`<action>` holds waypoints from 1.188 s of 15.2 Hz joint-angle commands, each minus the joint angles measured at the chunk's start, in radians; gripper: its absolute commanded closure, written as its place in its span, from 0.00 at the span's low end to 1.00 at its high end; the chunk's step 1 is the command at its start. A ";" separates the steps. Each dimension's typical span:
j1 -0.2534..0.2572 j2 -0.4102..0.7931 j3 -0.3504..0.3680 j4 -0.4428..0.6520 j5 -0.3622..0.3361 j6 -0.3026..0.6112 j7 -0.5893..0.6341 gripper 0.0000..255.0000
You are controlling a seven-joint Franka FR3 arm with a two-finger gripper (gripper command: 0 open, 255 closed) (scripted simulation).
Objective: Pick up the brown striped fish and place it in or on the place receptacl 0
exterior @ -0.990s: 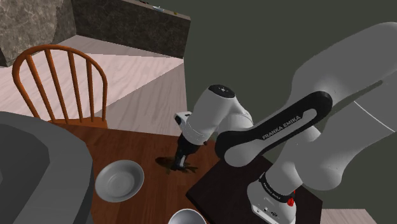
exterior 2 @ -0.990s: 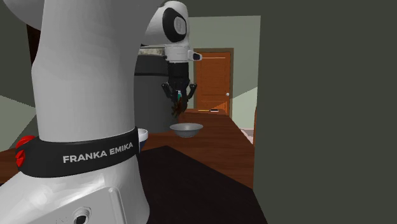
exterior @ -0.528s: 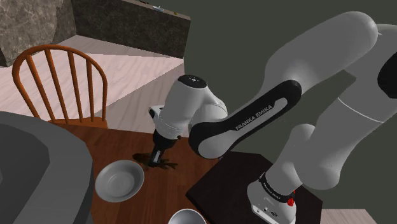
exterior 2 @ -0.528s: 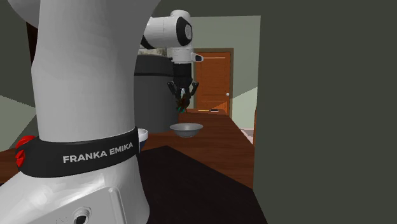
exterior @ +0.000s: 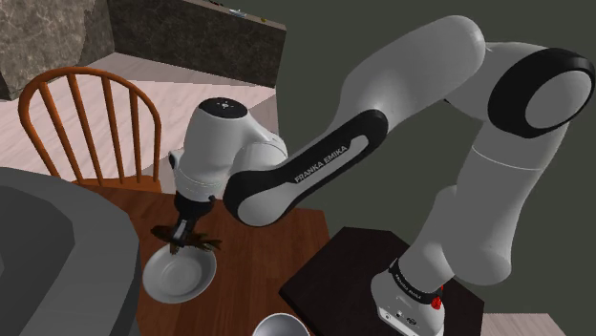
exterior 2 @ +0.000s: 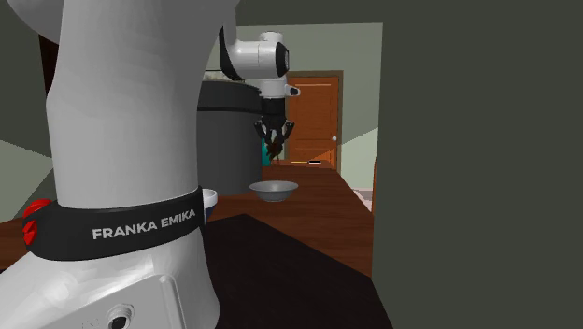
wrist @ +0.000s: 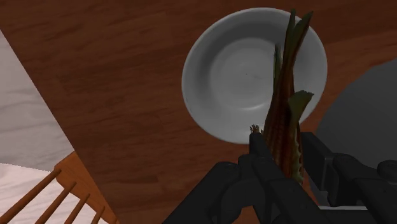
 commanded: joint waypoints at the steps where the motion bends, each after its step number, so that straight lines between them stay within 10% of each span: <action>1: 0.007 0.029 -0.008 0.015 -0.017 0.013 0.011 1.00; 18: 0.050 0.167 -0.064 0.008 -0.101 0.152 0.069 1.00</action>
